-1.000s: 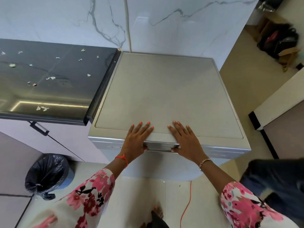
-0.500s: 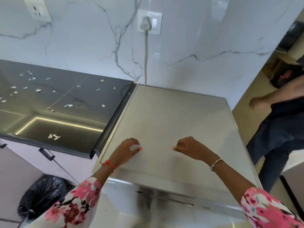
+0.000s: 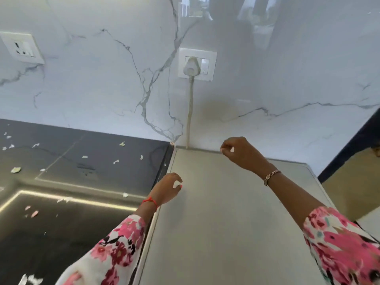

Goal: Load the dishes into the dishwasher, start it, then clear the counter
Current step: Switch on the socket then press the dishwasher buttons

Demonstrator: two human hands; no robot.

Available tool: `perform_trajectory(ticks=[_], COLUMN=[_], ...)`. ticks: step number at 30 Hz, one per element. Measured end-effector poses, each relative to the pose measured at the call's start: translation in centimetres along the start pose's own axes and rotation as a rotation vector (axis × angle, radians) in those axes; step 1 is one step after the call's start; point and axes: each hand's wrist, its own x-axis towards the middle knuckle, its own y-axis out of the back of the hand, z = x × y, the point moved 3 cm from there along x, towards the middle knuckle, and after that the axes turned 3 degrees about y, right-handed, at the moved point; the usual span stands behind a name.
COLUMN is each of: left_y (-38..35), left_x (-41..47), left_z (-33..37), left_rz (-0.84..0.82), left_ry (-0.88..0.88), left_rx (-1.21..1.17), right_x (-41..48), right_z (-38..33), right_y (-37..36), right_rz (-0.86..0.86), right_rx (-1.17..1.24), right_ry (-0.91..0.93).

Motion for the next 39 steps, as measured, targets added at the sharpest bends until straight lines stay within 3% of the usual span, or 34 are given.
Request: perform_trajectory(ticks=[8, 10, 15, 20, 34, 39], left_y=[-1.7, -2.9, -4.8, -5.2, -4.9, -4.4], left_x=[11.5, 12.6, 13.2, 13.4, 13.1, 11.8], left_z=[-1.4, -2.0, -3.3, -3.4, -3.0, -2.7], left_rz=[-0.085, -0.143, -0.067, -0.014, 0.035, 0.012], left_ry=[-0.052, -0.074, -0.089, -0.122, -0.142, -0.119], left_rx=[-0.001, 0.039, 0.145, 0.162, 0.138, 0.05], right_x=[13.7, 16.7, 21.4, 22.6, 21.8, 18.9], right_z=[-1.0, -1.0, -0.5, 0.4, -0.1, 0.2], right_y=[1.9, 2.1, 1.8, 0.2, -0.3, -1.8], right_rz=[0.393, 0.417, 0.442, 0.483, 0.467, 0.234], right_rx=[-0.275, -0.404, -0.651, -0.729, -0.792, -0.71], right_ry=[0.233, 0.289, 0.297, 0.239, 0.178, 0.143])
